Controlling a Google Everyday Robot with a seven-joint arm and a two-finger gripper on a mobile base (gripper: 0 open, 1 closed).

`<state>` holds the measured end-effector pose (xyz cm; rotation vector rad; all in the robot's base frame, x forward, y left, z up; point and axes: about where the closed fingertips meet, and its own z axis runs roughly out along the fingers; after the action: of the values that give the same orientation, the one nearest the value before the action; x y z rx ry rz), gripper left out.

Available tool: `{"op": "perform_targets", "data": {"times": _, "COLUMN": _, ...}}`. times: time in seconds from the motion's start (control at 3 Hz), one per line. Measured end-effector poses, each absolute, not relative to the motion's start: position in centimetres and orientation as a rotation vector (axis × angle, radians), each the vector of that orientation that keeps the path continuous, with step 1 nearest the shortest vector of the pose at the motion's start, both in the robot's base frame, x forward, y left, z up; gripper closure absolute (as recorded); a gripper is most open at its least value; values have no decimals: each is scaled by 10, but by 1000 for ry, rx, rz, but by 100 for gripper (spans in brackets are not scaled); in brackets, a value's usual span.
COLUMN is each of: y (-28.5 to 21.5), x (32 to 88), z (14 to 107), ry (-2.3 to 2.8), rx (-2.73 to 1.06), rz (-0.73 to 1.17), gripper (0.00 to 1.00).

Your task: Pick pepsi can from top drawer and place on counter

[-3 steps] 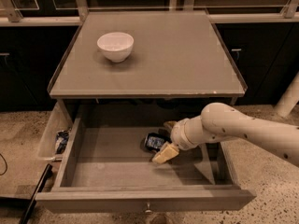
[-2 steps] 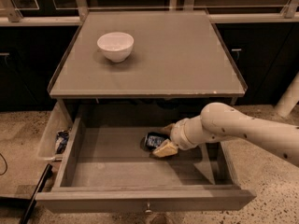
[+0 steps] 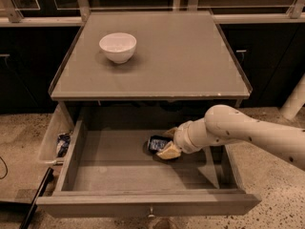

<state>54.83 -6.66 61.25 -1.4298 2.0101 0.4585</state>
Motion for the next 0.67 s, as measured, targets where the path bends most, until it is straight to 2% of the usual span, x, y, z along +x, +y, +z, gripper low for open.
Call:
{"op": "perform_targets", "data": {"times": 0.33, "y": -69, "x": 540, "z": 618, "ry": 2015, "rx": -1444, "rz": 489, "gripper": 100}}
{"op": "perform_targets", "data": {"times": 0.67, "y": -76, "x": 527, "z": 641, "ry": 1987, "rx": -1457, "rz": 526, "gripper": 100}}
